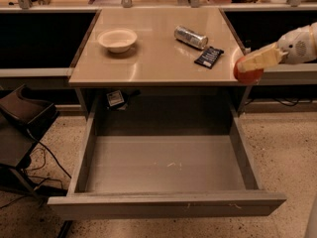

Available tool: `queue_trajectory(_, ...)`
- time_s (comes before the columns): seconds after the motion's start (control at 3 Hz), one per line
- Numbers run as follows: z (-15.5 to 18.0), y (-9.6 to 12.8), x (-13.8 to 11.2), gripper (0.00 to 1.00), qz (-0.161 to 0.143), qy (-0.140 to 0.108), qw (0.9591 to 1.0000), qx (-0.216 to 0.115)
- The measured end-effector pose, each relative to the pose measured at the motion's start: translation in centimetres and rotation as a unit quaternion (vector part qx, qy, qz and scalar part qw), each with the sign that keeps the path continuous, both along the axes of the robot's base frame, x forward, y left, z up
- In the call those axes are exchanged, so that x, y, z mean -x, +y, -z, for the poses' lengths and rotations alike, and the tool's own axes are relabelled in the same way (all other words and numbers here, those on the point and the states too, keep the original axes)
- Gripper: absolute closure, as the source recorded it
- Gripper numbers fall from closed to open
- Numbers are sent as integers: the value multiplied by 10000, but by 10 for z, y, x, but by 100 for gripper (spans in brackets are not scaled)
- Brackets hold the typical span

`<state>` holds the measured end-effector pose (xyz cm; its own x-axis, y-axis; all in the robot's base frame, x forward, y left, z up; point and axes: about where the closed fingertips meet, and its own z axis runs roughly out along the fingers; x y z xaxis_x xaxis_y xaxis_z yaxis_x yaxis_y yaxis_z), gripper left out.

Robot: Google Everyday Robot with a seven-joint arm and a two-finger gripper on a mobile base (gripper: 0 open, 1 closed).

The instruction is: Pick apple from top drawer and place on counter

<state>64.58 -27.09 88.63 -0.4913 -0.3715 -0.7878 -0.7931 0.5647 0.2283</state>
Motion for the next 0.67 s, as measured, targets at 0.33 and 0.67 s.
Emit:
queue_trajectory(0.33,-35,3,-29,100,167,-175,9997,-8)
queue_trajectory(0.67,-54,36,-59,100,-1,-404,9992,-28)
